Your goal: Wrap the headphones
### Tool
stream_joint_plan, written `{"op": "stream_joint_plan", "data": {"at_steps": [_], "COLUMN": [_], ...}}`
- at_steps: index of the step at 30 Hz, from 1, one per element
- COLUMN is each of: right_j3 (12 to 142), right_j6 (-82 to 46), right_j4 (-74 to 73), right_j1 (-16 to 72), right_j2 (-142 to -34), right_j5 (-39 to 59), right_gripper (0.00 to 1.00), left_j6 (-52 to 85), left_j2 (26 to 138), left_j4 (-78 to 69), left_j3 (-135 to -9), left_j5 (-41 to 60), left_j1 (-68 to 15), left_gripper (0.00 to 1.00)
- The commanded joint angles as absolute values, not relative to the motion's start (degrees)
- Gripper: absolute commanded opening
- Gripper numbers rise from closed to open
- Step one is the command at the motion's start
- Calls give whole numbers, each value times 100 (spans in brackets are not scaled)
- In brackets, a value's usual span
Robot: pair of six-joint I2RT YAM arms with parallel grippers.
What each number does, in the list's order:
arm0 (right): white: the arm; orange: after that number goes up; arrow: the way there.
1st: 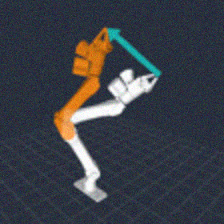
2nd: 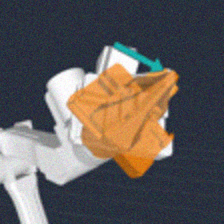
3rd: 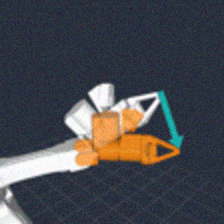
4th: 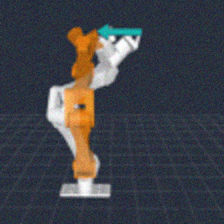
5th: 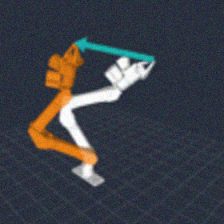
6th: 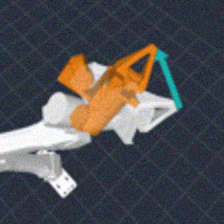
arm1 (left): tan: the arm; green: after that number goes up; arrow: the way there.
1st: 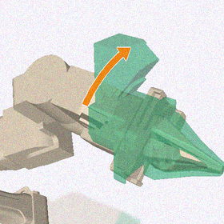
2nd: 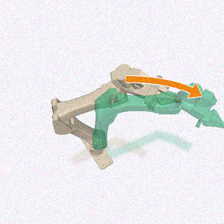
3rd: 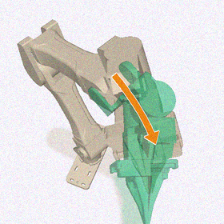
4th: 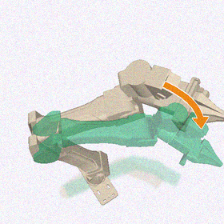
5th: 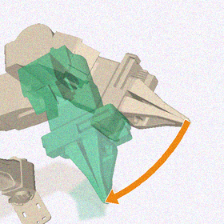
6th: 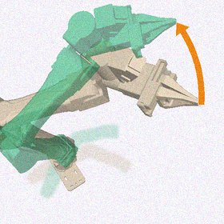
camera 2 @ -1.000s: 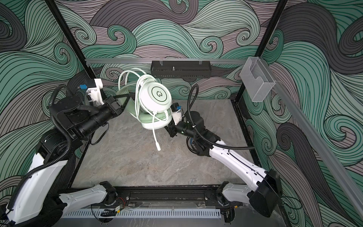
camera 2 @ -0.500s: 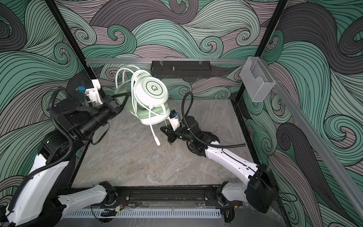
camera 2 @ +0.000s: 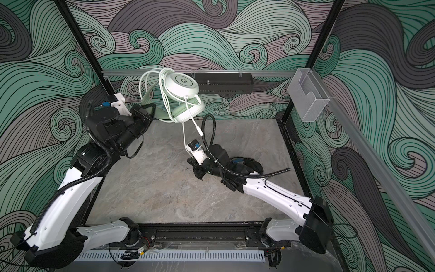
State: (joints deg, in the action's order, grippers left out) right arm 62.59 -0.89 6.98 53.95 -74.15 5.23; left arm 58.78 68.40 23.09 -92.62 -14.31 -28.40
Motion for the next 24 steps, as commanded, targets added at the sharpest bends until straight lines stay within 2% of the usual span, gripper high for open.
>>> {"op": "stream_joint_plan", "data": {"at_steps": [1,5,12,19,24], "right_j3": [6465,6721,7288,7709,8925], "right_j6": [364,647,1048,1116,955], "right_j4": [1389,1672,2259,2552,3493], "right_j1": [5615,5850,6237,6348,6346], "right_j2": [-7483,-7597,-7735,-7765,-8224], "right_j5": [36,-289,-522,-504,-387], "right_gripper": [0,0,0,0,0], "left_j6": [6874,6837,5639,4978,3715], "left_j2": [6960,7240,7768,8275,8567], "left_j4": [1256,1001,1422,1497,1536], "left_j3": [-9602,-9353,-9376,-9411,-9374], "left_j5": [-1653,-1672,-2692,-3061,-3737], "left_j1": [-2527,-2301,-2249,-2263,-2528], "left_gripper": [0,0,0,0,0]}}
